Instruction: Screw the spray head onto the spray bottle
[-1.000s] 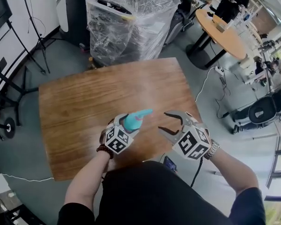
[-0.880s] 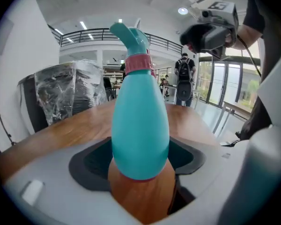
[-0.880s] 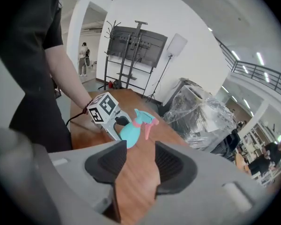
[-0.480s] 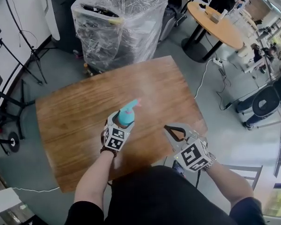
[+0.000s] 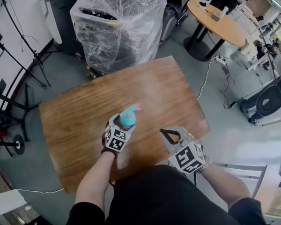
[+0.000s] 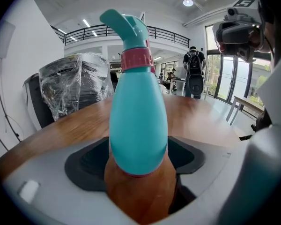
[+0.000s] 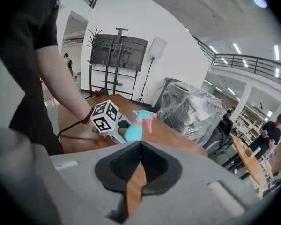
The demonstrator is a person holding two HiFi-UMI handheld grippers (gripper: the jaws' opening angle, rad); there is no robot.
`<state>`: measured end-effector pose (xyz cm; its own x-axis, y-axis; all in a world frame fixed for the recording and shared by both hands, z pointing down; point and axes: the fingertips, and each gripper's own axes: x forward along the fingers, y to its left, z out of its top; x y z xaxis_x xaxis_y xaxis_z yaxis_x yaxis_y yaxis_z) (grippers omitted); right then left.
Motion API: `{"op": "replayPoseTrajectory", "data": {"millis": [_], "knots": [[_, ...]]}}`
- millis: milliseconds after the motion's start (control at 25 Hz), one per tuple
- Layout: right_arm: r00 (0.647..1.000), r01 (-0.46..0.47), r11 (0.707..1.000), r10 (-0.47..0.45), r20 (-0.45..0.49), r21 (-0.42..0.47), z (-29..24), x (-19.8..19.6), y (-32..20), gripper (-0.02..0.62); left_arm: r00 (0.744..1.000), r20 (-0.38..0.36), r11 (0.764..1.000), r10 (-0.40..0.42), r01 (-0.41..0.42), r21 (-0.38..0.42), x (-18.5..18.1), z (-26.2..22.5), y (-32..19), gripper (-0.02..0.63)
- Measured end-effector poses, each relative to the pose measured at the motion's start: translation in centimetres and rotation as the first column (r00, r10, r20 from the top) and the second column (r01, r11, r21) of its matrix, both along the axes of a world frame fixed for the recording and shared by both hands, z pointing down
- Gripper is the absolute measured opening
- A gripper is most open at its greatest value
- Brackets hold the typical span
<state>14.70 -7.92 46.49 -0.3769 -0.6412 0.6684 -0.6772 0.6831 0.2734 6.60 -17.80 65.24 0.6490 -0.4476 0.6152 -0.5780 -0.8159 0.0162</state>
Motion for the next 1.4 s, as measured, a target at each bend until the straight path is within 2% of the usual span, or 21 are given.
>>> {"op": "replayPoseTrajectory", "data": {"millis": [120, 200, 240, 360, 520, 720, 800, 1040, 1400], "knots": [[0.999, -0.010, 1.000, 0.010, 0.040, 0.006, 0.1, -0.7, -0.4, -0.006, 1.000, -0.007, 1.000, -0.018, 0.018, -0.008, -1.1, -1.0, 0.7, 0.416], [0.997, -0.017, 1.000, 0.016, 0.073, 0.010, 0.0, -1.2, -0.8, -0.006, 0.998, -0.031, 0.999, -0.046, 0.046, -0.005, -2.4, -2.4, 1.7, 0.409], [0.996, -0.018, 1.000, 0.017, 0.093, 0.012, 0.0, -1.5, -0.9, -0.006, 0.997, -0.046, 0.998, -0.059, 0.059, 0.003, -3.0, -3.5, 2.3, 0.380], [0.986, -0.015, 1.000, 0.011, 0.167, 0.026, -0.4, -2.7, -1.3, -0.007, 0.990, -0.111, 0.995, -0.090, 0.095, 0.042, -3.9, -7.7, 3.9, 0.245], [0.968, -0.021, 0.998, 0.006, 0.251, 0.056, -1.3, -4.2, -2.0, -0.008, 0.970, -0.221, 0.989, -0.103, 0.124, 0.082, -3.4, -13.7, 5.4, 0.014], [0.942, -0.032, 0.995, -0.003, 0.335, 0.099, -3.0, -5.6, -2.9, -0.008, 0.941, -0.326, 0.990, -0.089, 0.119, 0.073, -1.9, -19.5, 6.8, 0.014], [0.933, -0.035, 0.993, -0.007, 0.360, 0.109, -3.5, -6.0, -3.0, -0.008, 0.933, -0.348, 0.989, -0.093, 0.127, 0.076, -1.8, -20.9, 6.8, 0.015], [0.918, -0.043, 0.993, -0.005, 0.396, 0.113, -4.2, -6.2, -3.3, -0.008, 0.932, -0.343, 0.984, -0.119, 0.156, 0.082, -1.9, -21.9, 6.3, 0.015], [0.912, -0.043, 0.992, -0.009, 0.410, 0.118, -4.7, -6.4, -3.7, -0.008, 0.931, -0.349, 0.984, -0.112, 0.153, 0.094, -1.2, -22.6, 5.7, 0.015]]}}
